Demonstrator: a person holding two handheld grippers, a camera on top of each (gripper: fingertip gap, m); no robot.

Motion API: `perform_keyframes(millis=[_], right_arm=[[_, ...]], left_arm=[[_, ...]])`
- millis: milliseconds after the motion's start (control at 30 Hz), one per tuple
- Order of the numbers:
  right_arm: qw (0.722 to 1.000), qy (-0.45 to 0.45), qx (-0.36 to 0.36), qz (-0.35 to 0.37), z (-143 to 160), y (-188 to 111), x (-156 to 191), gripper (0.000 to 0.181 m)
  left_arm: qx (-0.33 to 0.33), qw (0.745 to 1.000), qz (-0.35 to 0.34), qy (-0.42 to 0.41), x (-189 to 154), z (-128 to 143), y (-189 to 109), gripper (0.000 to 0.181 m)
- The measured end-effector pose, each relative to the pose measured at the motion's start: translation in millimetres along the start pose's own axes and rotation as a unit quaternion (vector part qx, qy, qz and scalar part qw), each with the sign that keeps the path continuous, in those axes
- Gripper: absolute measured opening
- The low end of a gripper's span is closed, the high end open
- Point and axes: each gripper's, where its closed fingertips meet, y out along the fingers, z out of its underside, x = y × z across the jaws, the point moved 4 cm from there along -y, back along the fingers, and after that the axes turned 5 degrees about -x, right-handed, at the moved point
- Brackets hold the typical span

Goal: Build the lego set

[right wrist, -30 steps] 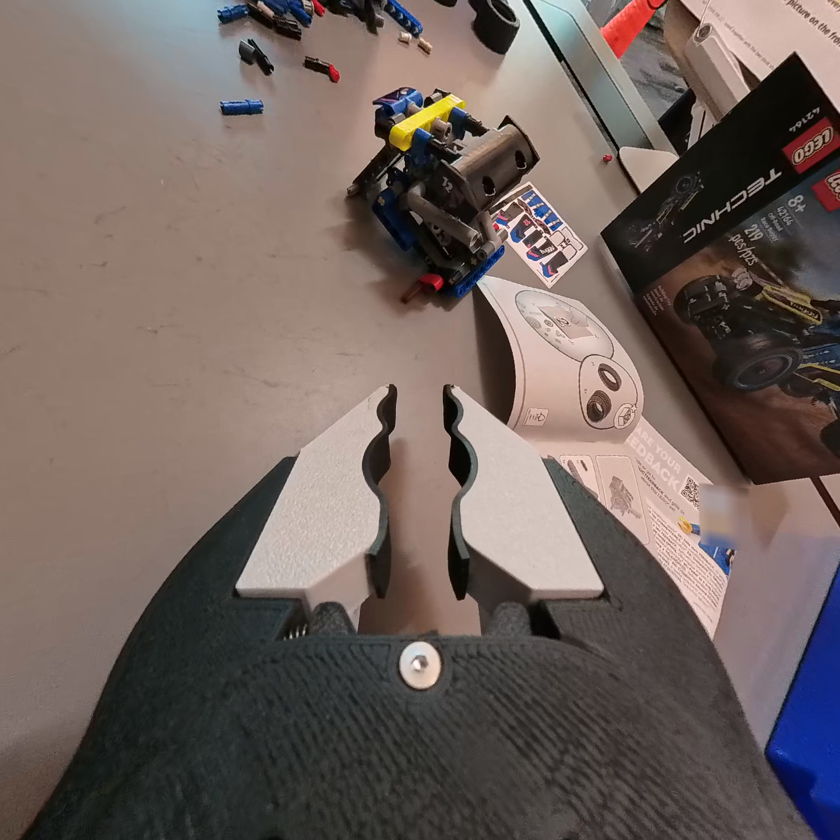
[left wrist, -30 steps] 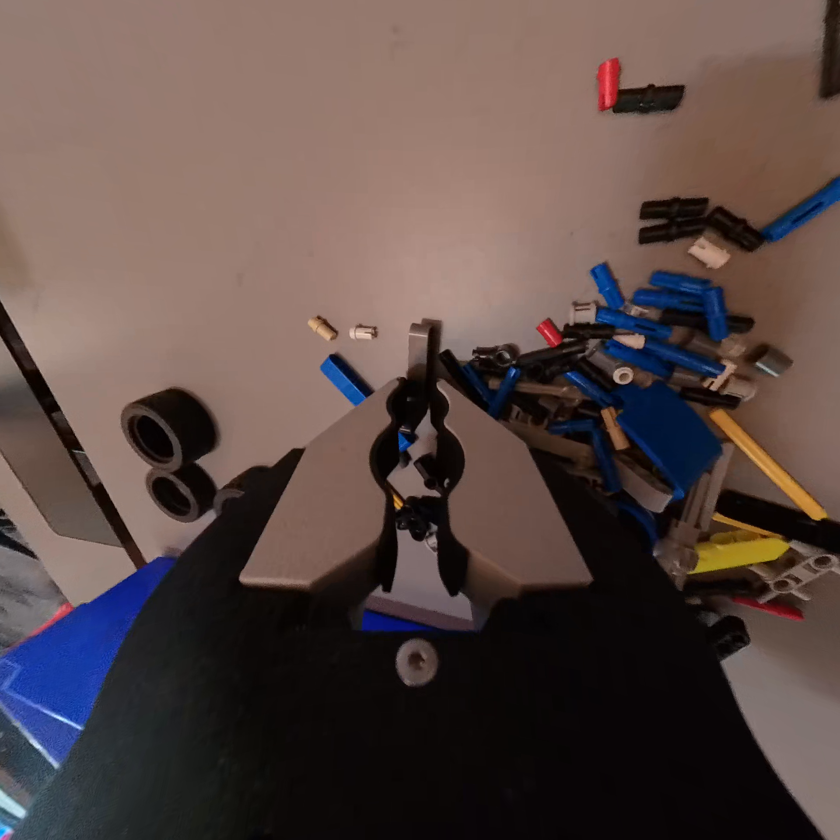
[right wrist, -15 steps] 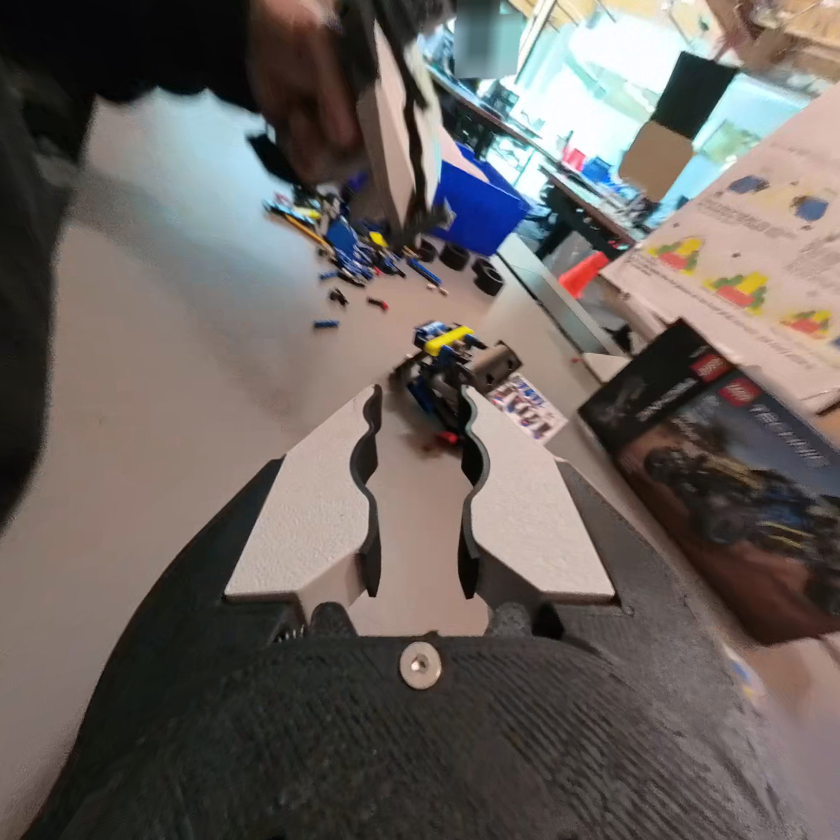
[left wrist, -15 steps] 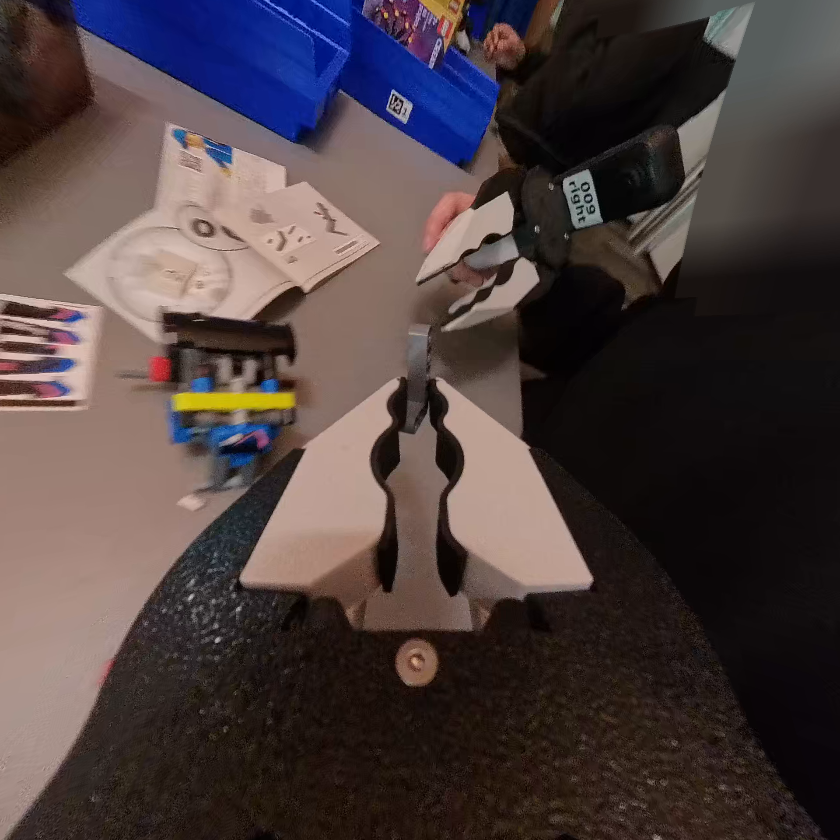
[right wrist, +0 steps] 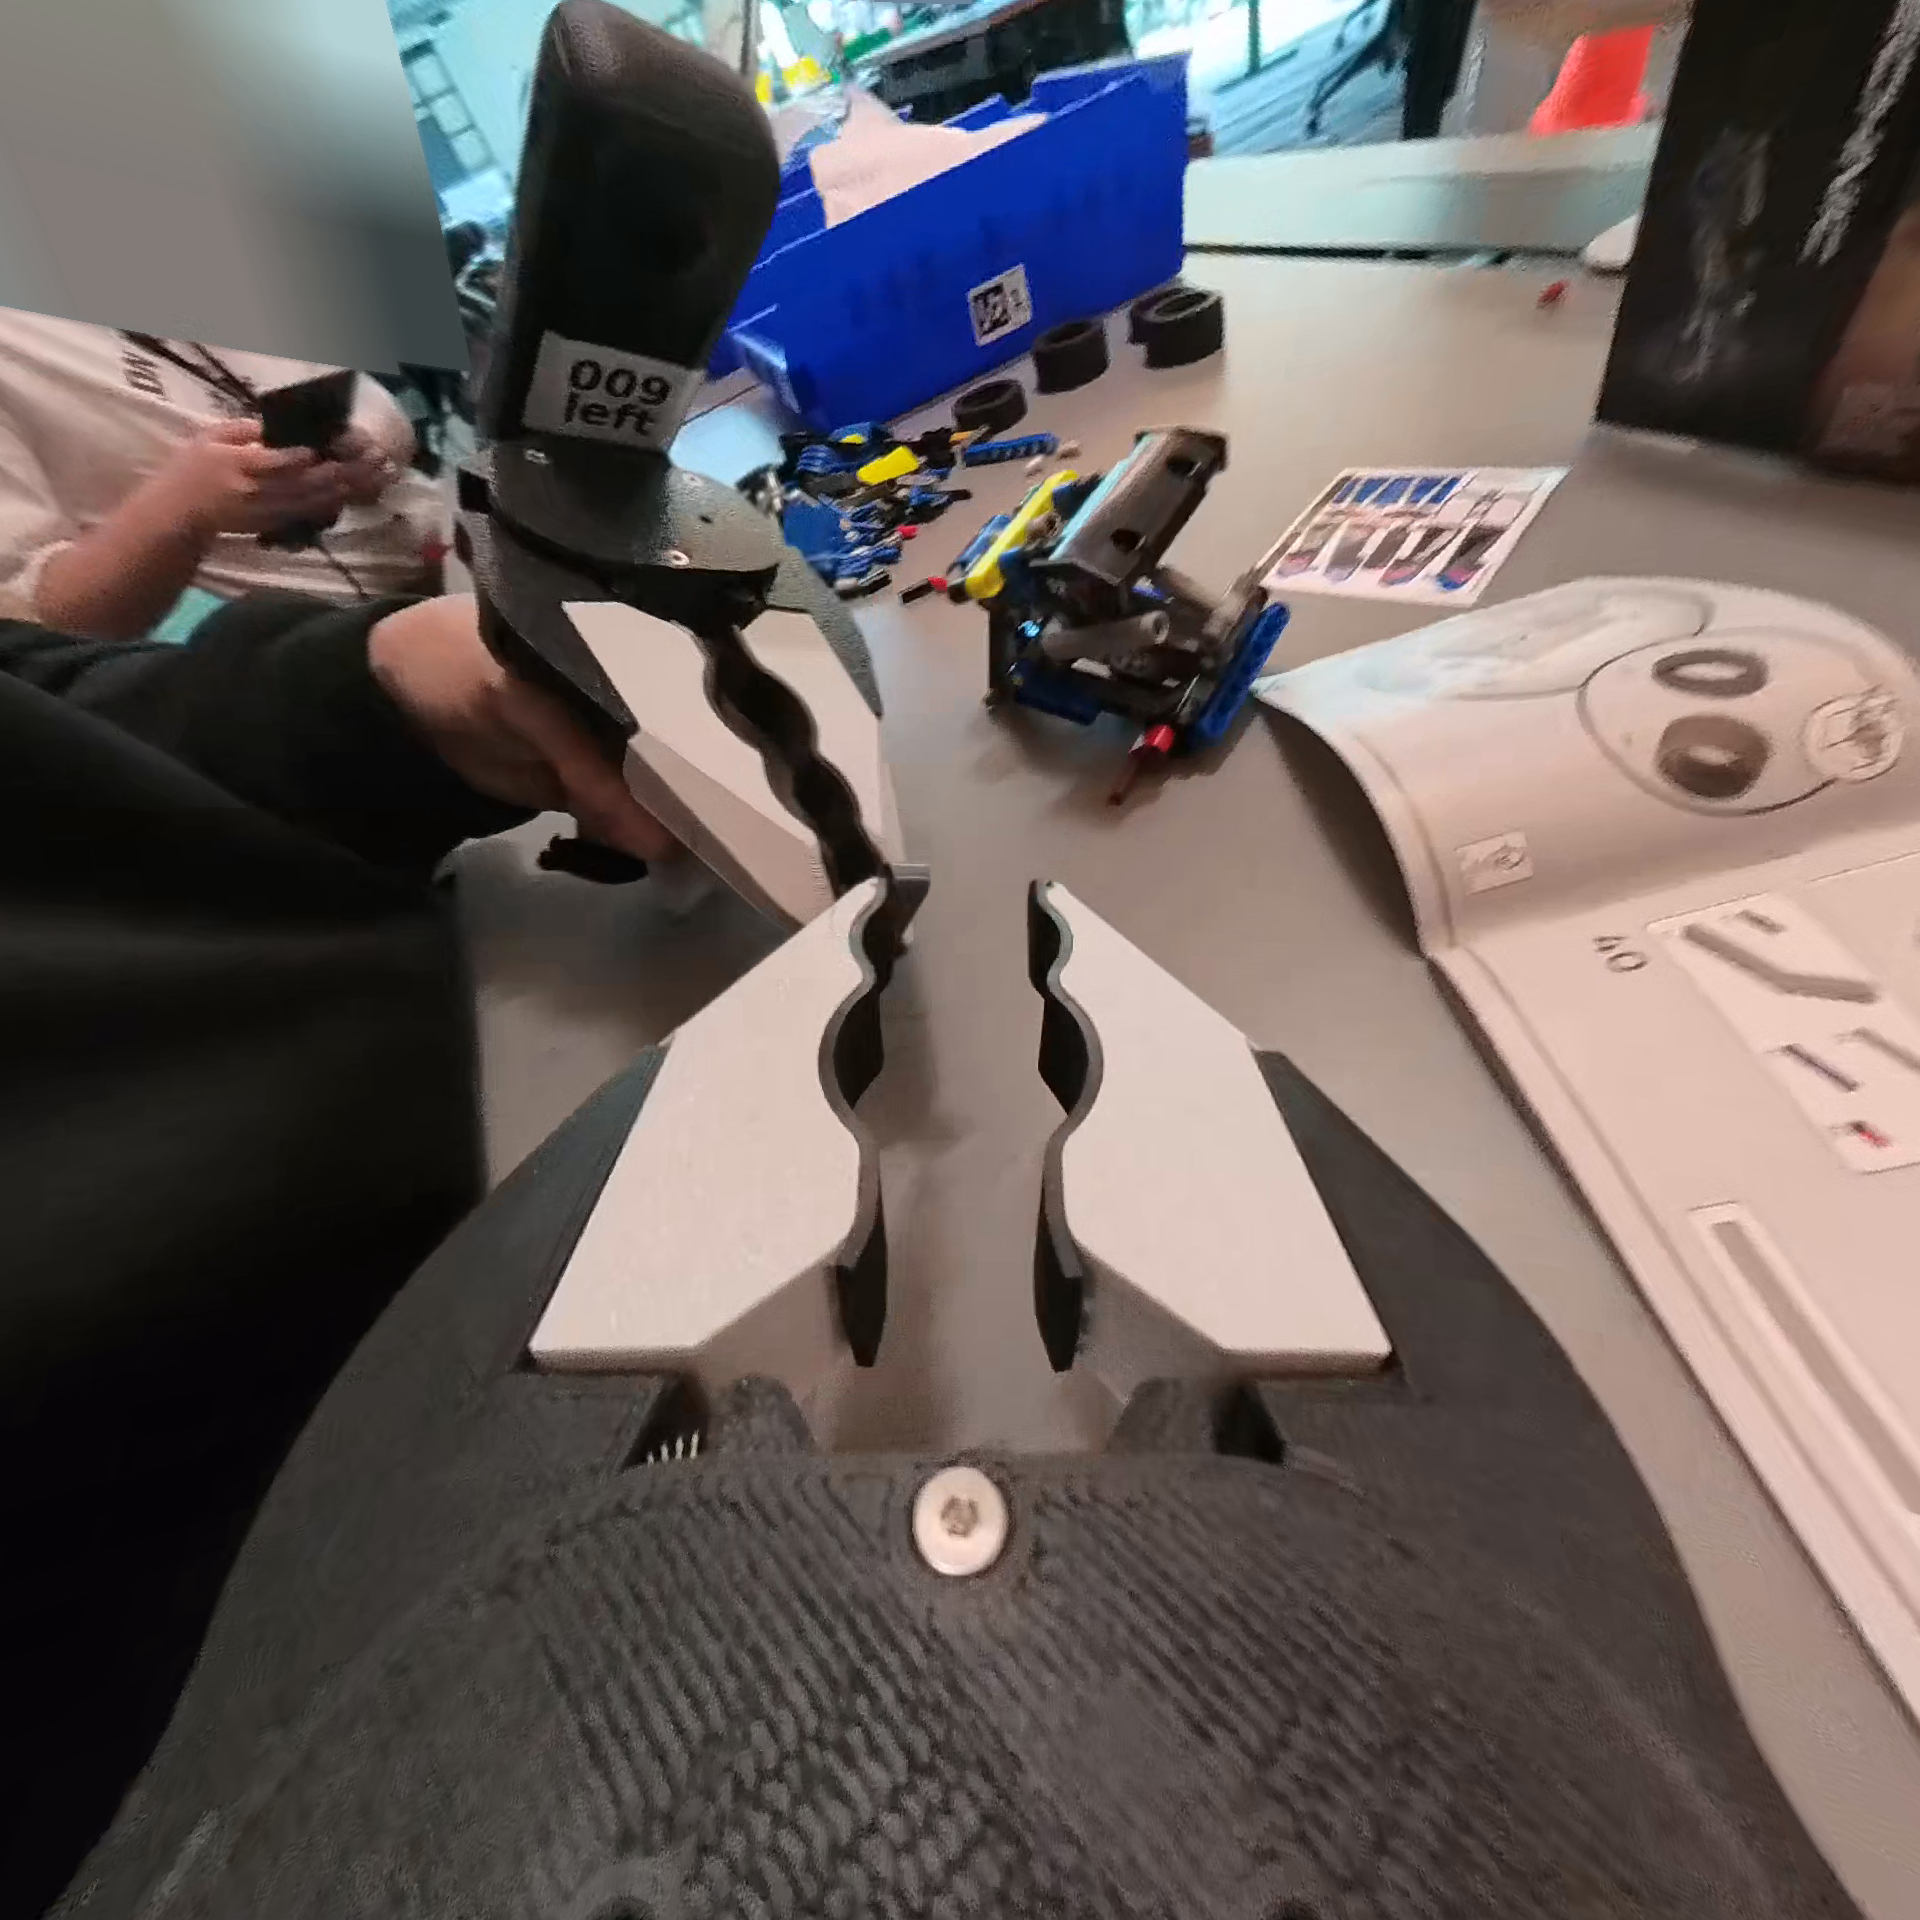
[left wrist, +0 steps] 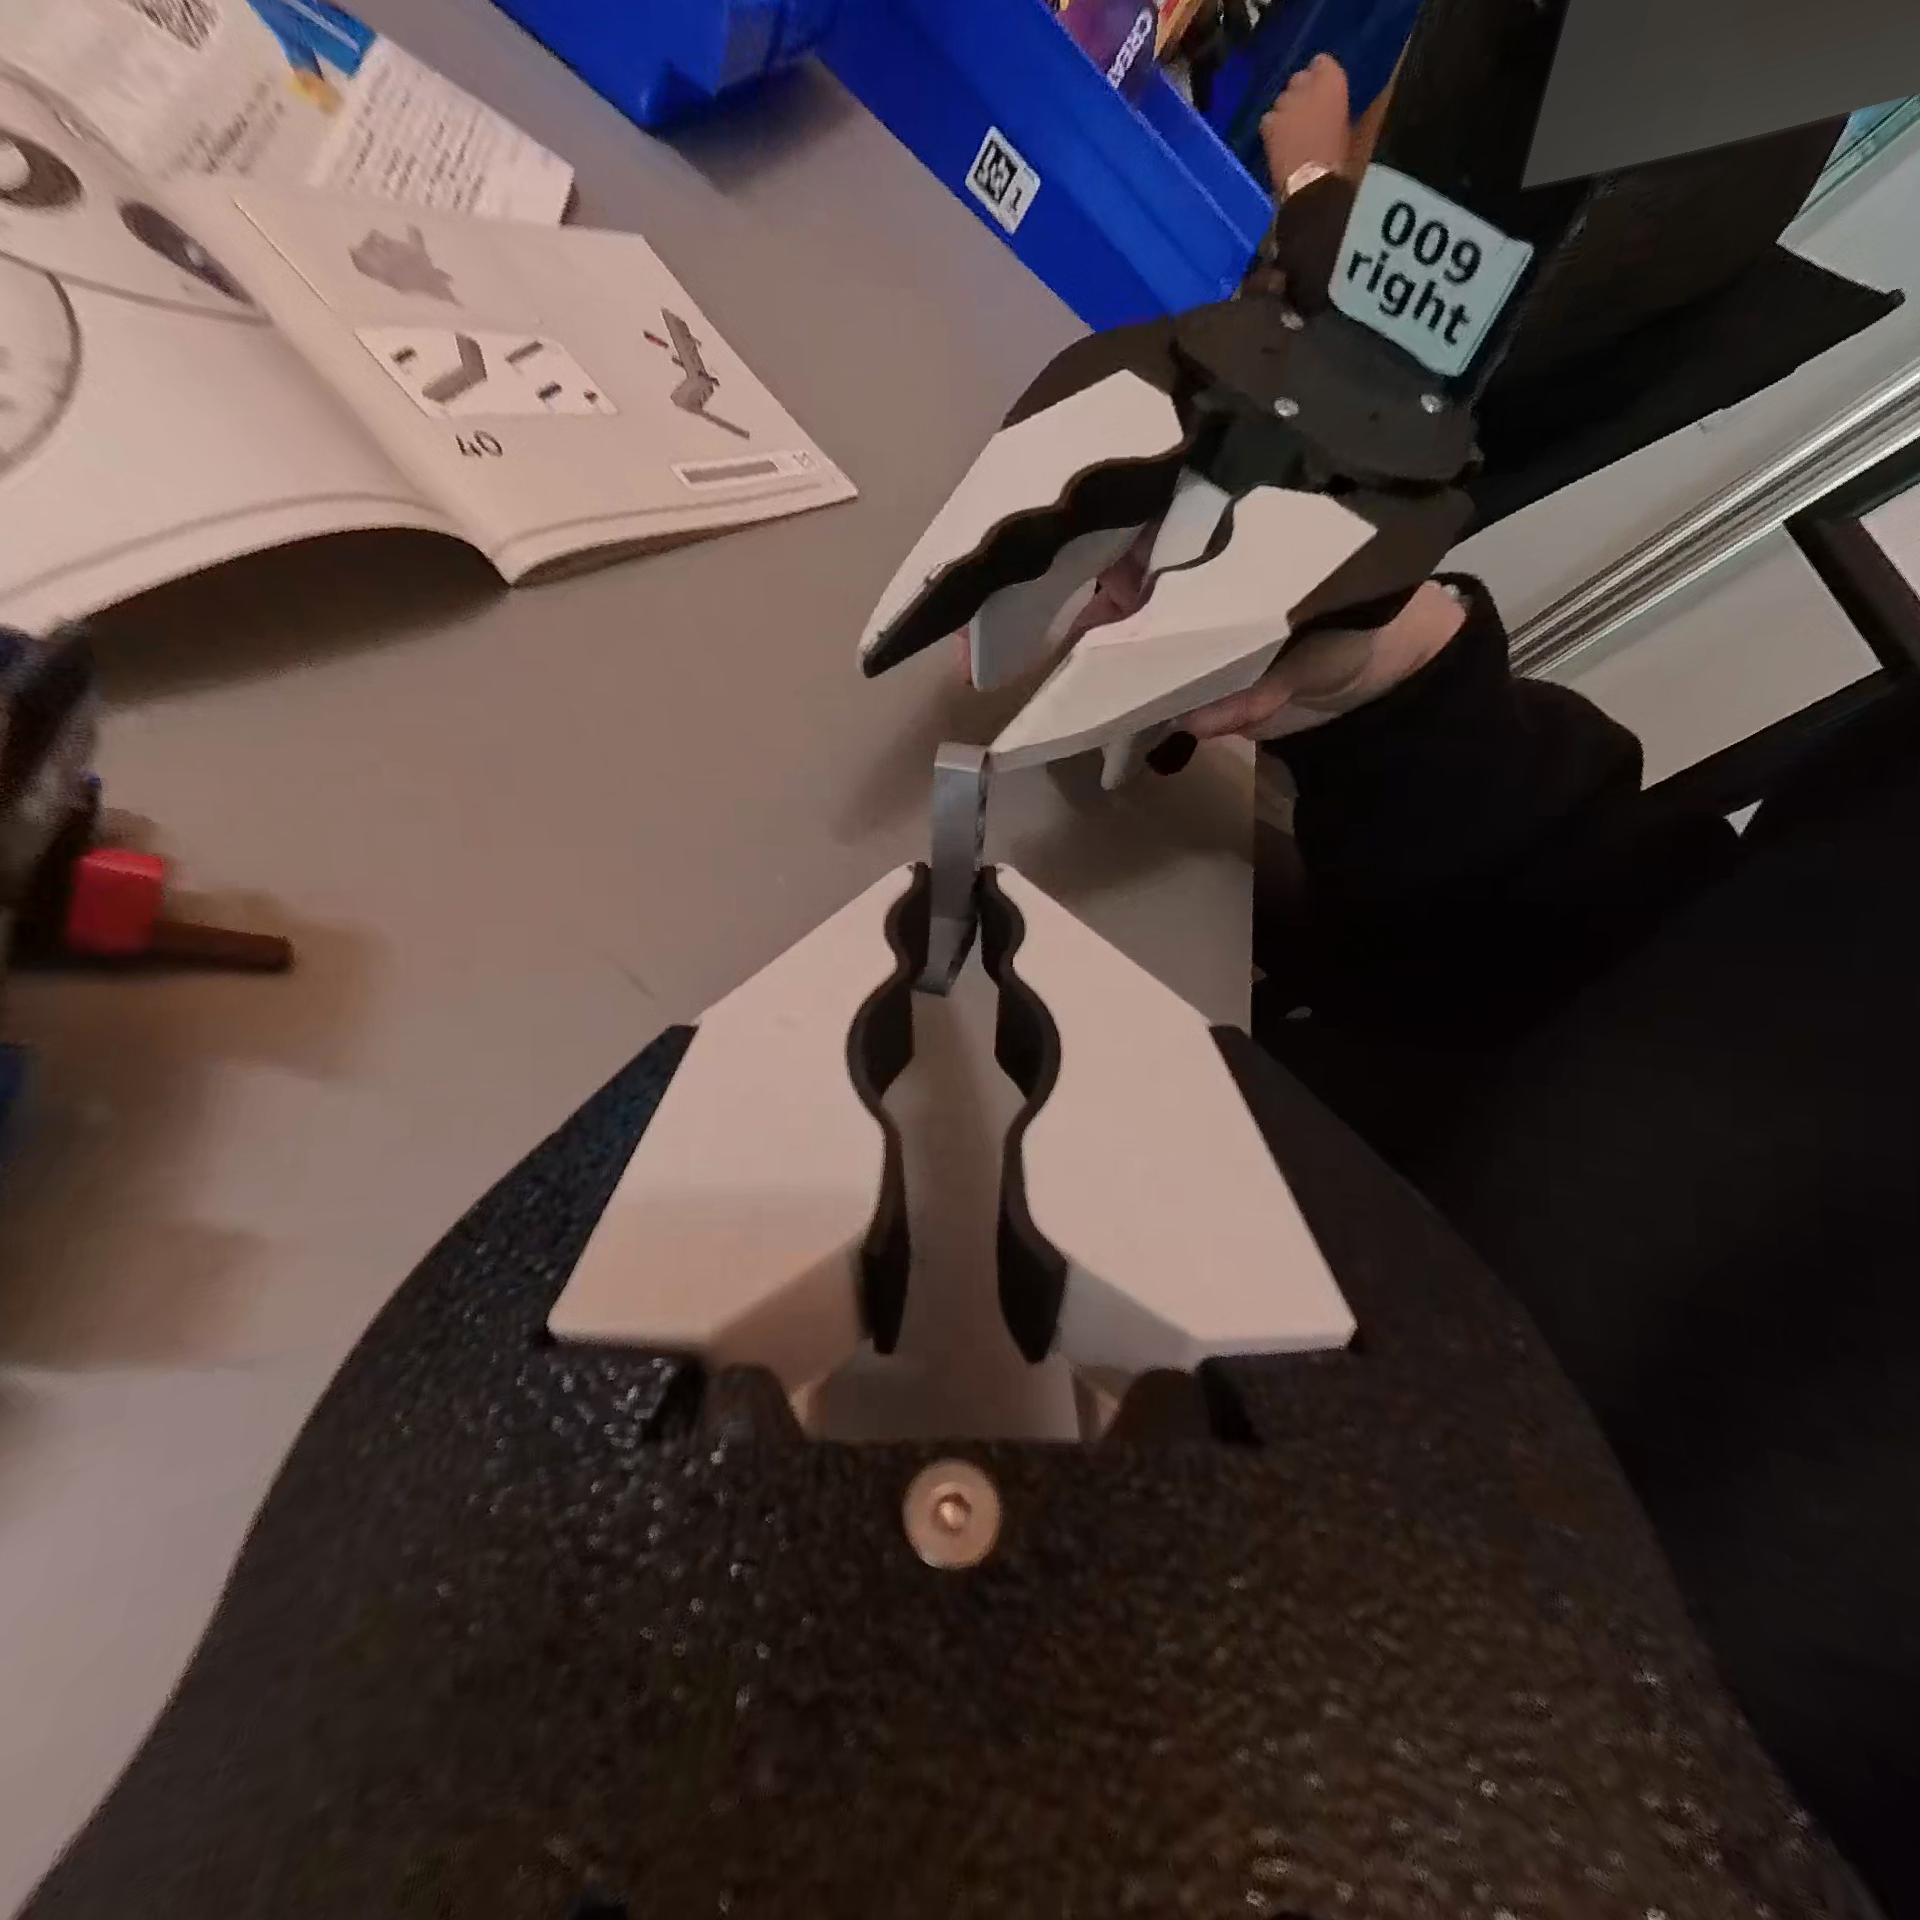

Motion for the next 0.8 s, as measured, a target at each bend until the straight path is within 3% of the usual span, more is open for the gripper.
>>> perform_keyframes(millis=[167,267,367,533,633,800], right_arm=[[0.998,0.021,0.023,-0.045,6,3,6,0.015],[0.998,0.017,0.058,-0.036,13,3,1,0.008],[0.993,0.080,0.089,-0.017,19,1,-5,0.008],[0.980,0.166,0.108,0.033,33,-9,-27,0.008],[0.975,0.180,0.114,0.057,36,-13,-37,0.008],[0.974,0.159,0.153,0.057,39,-11,-41,0.008]], left_arm=[[0.016,1.000,-0.018,0.006,2,5,7,0.006],[0.031,0.999,-0.032,0.019,3,8,11,0.006],[0.035,0.997,-0.056,0.049,7,11,14,0.006],[0.063,0.976,-0.096,0.187,7,14,16,0.021],[0.107,0.964,-0.097,0.225,9,22,21,0.024],[0.123,0.959,-0.099,0.235,10,24,25,0.020]])
